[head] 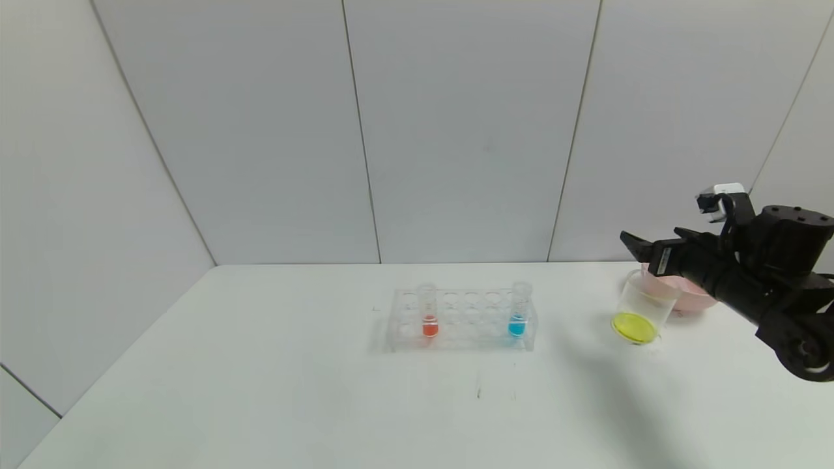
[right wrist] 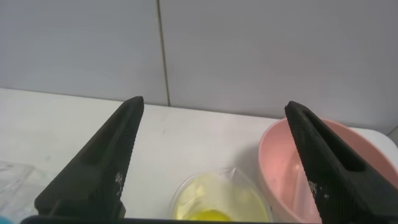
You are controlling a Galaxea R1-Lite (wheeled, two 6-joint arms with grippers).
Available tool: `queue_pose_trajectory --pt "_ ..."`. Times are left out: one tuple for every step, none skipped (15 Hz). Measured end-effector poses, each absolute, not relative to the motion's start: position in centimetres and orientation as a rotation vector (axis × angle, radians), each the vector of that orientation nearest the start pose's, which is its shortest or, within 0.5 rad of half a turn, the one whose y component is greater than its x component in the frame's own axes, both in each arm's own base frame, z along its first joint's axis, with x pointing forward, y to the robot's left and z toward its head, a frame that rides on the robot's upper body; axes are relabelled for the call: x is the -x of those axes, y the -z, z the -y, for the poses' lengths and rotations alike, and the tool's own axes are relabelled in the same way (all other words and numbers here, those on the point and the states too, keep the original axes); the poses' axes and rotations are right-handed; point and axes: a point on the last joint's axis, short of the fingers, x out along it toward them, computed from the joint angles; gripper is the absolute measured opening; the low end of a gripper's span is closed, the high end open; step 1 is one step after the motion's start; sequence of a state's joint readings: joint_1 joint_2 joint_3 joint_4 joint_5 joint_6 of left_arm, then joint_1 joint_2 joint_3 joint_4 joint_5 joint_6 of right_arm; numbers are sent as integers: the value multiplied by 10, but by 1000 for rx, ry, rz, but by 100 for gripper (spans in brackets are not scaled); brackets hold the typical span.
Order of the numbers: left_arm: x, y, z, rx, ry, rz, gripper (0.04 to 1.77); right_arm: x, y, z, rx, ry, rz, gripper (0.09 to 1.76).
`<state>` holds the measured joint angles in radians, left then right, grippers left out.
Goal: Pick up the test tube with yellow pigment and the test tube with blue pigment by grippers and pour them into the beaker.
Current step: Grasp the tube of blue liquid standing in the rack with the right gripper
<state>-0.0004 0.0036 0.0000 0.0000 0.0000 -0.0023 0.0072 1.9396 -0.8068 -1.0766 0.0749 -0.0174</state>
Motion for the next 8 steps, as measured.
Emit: queue_pose_trajectory --pt "23 -76 0 3 0 -4 176 -340 -145 -14 12 -76 -57 164" --pt "23 -76 0 3 0 -4 176 -327 -141 -23 8 -71 -60 165" --pt "23 -76 0 2 0 -4 176 -315 -137 -31 4 -65 -60 166" --pt "23 -76 0 3 0 -4 176 -304 -132 -37 0 -54 -58 166" --pt "23 -76 0 3 0 -4 176 -292 -127 -43 -5 -40 -61 167" --pt "23 -76 0 3 0 -4 176 -281 -122 -49 -9 -25 -64 167" --pt "23 -76 0 3 0 -4 176 -271 -117 -57 -12 -16 -69 168" --pt "23 -76 0 3 0 -4 176 -260 -112 -65 -15 -16 -75 168"
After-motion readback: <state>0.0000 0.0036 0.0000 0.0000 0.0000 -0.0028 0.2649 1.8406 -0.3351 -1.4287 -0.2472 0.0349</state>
